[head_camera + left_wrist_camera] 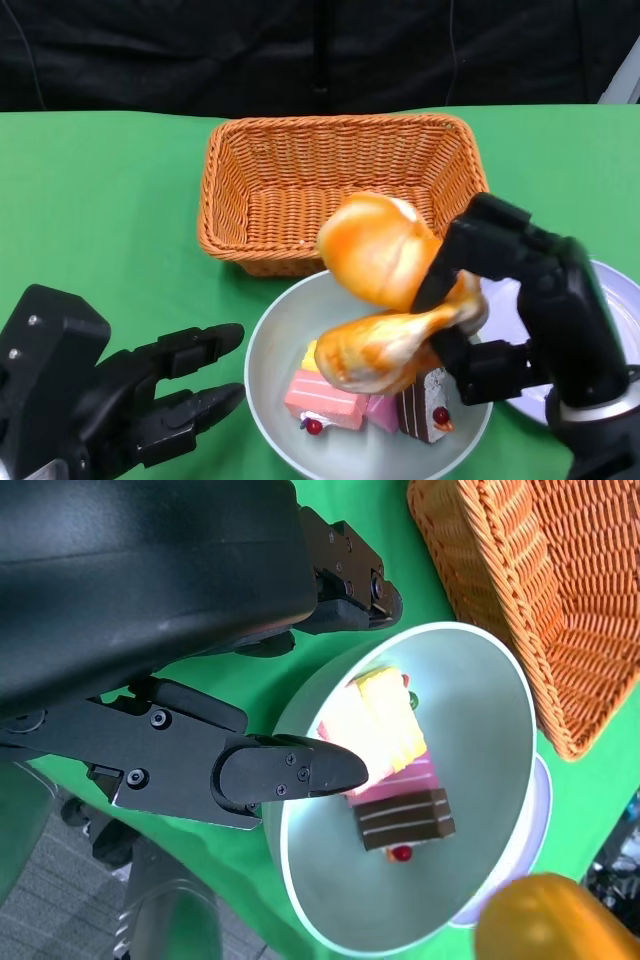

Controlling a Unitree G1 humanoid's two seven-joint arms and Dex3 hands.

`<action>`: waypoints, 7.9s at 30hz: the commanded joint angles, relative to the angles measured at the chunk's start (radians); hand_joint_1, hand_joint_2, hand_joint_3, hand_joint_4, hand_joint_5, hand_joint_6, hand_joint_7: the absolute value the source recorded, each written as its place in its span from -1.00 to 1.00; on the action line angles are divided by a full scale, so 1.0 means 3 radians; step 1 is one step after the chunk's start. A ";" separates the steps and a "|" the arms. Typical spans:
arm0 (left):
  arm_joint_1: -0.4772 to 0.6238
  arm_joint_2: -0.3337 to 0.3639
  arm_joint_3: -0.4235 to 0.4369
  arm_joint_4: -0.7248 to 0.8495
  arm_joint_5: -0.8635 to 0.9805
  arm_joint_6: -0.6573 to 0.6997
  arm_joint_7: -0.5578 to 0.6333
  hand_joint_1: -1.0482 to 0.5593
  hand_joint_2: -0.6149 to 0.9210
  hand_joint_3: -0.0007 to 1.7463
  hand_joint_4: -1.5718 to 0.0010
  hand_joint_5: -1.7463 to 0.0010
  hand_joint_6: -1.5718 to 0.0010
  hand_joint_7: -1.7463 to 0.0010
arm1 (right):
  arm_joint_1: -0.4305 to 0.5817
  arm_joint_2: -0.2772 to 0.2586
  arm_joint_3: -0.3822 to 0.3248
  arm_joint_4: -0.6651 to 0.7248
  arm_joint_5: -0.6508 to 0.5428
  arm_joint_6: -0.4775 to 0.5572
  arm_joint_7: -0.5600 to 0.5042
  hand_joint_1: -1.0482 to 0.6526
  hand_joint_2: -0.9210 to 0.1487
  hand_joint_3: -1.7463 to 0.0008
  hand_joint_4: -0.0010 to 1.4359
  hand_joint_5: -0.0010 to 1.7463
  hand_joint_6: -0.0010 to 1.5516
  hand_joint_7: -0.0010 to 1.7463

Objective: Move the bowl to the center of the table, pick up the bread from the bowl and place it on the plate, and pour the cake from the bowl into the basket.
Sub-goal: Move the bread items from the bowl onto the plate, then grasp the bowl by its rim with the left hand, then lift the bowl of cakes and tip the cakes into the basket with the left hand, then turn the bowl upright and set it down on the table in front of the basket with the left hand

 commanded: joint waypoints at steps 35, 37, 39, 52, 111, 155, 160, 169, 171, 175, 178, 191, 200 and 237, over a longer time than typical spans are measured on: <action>0.0044 -0.0003 0.0156 -0.0226 -0.0027 -0.0011 0.0067 -0.25 1.00 -0.65 0.66 0.66 0.60 0.97 | -0.0039 -0.0550 -0.0896 0.0859 -0.0708 0.0769 -0.0059 0.21 0.43 -0.76 0.36 1.00 0.02 0.83; 0.0055 0.0004 0.0136 -0.0228 -0.0002 -0.0065 0.0052 -0.25 1.00 -0.64 0.66 0.65 0.60 0.97 | -0.0042 -0.0606 -0.0826 0.0875 -0.0664 0.0907 0.0167 0.20 0.27 -0.60 0.28 1.00 0.09 0.54; 0.0062 0.0010 0.0123 -0.0229 0.0016 -0.0098 0.0047 -0.25 1.00 -0.64 0.66 0.64 0.60 0.97 | -0.0042 -0.0635 -0.0787 0.0859 -0.0655 0.0997 0.0263 0.17 0.13 -0.38 0.19 0.93 0.23 0.05; 0.0399 0.0300 -0.0252 -0.0071 0.1497 -0.2253 0.0255 -0.32 1.00 -0.72 0.87 0.47 0.65 0.99 | 0.0051 -0.0761 -0.0514 0.0352 -0.0733 0.1998 0.1226 -0.32 -1.00 0.96 -0.74 -0.69 -0.71 -1.00; -0.1796 0.0914 -0.2477 0.2897 0.5799 -0.4661 0.5122 0.00 0.99 -0.94 -0.23 -1.00 0.07 -0.99 | 0.1855 0.0303 -0.0347 -0.2059 0.0781 0.1224 0.1017 -0.29 -1.00 0.35 -0.75 0.51 -0.87 0.00; -0.1204 -0.0647 -0.0794 0.1965 0.1317 -0.4347 0.1403 0.15 0.09 0.98 -0.31 -1.00 -0.06 -0.98 | 0.1694 0.0281 -0.0426 -0.0498 0.0671 -0.0237 0.0825 0.47 0.34 -1.00 0.35 1.00 0.02 0.81; -0.1469 -0.1145 -0.0586 0.2317 0.0794 -0.3950 0.1164 0.11 0.10 0.96 -0.30 -1.00 -0.09 -0.98 | 0.1688 0.0293 -0.0391 -0.0506 0.0590 -0.0214 0.0824 0.47 0.34 -1.00 0.35 1.00 0.03 0.81; -0.1721 -0.1684 -0.0139 0.2489 0.0127 -0.3232 0.0940 0.10 0.13 0.87 -0.34 -1.00 -0.11 -1.00 | 0.1682 0.0287 -0.0366 -0.0492 0.0582 -0.0203 0.0823 0.48 0.37 -1.00 0.36 1.00 0.02 0.80; -0.1779 -0.1806 -0.0010 0.2522 -0.0048 -0.3067 0.0937 0.12 0.15 0.86 -0.36 -1.00 -0.12 -1.00 | 0.1687 0.0294 -0.0363 -0.0501 0.0572 -0.0191 0.0817 0.47 0.38 -1.00 0.36 1.00 0.02 0.80; -0.1889 -0.2041 0.0266 0.2572 -0.0426 -0.2728 0.1001 0.16 0.18 0.93 -0.38 -1.00 -0.13 -1.00 | 0.1695 0.0297 -0.0363 -0.0517 0.0564 -0.0178 0.0812 0.48 0.38 -1.00 0.36 1.00 0.02 0.80; -0.1940 -0.2152 0.0435 0.2566 -0.0574 -0.2536 0.1129 0.15 0.19 0.93 -0.38 -1.00 -0.14 -1.00 | 0.1696 0.0294 -0.0358 -0.0523 0.0578 -0.0168 0.0819 0.47 0.37 -1.00 0.36 1.00 0.02 0.80; -0.2236 -0.2330 0.1218 0.2782 -0.1628 -0.1679 0.1873 -0.02 0.37 0.79 -0.40 -1.00 0.01 -1.00 | 0.1712 0.0293 -0.0324 -0.0556 0.0583 -0.0143 0.0831 0.46 0.38 -1.00 0.36 1.00 0.03 0.80; -0.2235 -0.2182 0.1265 0.3069 -0.1753 -0.1521 0.1500 -0.05 0.35 0.71 -0.40 -1.00 0.04 -1.00 | 0.1722 0.0294 -0.0321 -0.0573 0.0537 -0.0130 0.0815 0.48 0.39 -1.00 0.37 1.00 0.03 0.79; -0.1176 -0.1161 -0.0046 0.1891 0.0509 -0.3592 -0.0639 0.19 0.22 0.77 -0.36 -1.00 -0.25 -0.83 | 0.1670 0.0321 -0.0395 -0.0568 0.0610 -0.0117 0.0798 0.46 0.35 -1.00 0.37 1.00 0.04 0.79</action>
